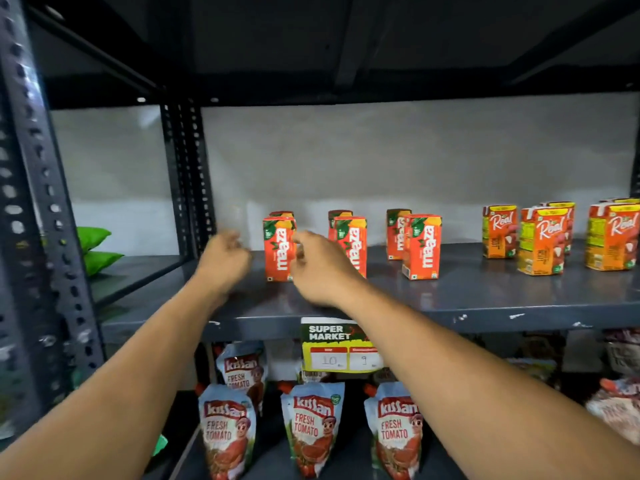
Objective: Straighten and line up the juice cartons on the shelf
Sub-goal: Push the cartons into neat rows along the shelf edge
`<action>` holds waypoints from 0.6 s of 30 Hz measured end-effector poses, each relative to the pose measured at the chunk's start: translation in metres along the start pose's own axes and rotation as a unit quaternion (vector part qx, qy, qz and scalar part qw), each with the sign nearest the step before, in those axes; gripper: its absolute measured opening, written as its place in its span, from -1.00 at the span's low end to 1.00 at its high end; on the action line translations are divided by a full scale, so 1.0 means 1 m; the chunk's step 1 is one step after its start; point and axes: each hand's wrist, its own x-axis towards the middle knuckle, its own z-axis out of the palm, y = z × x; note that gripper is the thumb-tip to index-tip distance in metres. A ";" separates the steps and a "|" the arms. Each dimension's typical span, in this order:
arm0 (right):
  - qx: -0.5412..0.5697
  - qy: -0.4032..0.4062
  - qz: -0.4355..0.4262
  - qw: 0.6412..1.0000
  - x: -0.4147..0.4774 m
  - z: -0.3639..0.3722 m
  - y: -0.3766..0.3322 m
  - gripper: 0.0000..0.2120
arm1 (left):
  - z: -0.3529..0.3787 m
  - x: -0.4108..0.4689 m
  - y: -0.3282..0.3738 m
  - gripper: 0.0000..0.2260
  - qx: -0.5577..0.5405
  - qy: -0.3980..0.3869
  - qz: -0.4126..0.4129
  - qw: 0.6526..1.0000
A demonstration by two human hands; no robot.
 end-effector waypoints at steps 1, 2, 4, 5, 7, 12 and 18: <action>-0.013 -0.027 0.028 0.999 0.007 0.009 -0.003 -0.66 | -0.001 -0.003 -0.003 -0.74 0.020 -0.024 0.006 0.999; -0.016 -0.041 0.047 0.998 0.012 0.017 -0.005 -0.66 | -0.001 -0.005 -0.006 -0.74 0.024 -0.039 0.010 0.999; 0.001 -0.029 0.075 0.997 0.019 0.025 -0.005 -0.66 | 0.000 -0.008 -0.008 -0.72 -0.015 -0.087 0.024 0.996; 0.011 -0.013 0.084 0.996 0.020 0.027 -0.006 -0.64 | 0.000 -0.007 -0.008 -0.69 -0.028 -0.114 0.031 0.993; 0.024 0.012 0.092 0.995 0.021 0.029 -0.005 -0.61 | -0.001 -0.004 -0.010 -0.63 -0.024 -0.140 0.040 0.989; 0.046 0.024 0.075 0.996 0.017 0.029 -0.005 -0.59 | -0.002 0.006 -0.022 -0.63 -0.030 -0.101 0.036 0.994; 0.057 0.028 0.072 0.995 0.013 0.026 -0.005 -0.61 | -0.002 0.006 -0.022 -0.69 -0.018 -0.081 0.034 0.996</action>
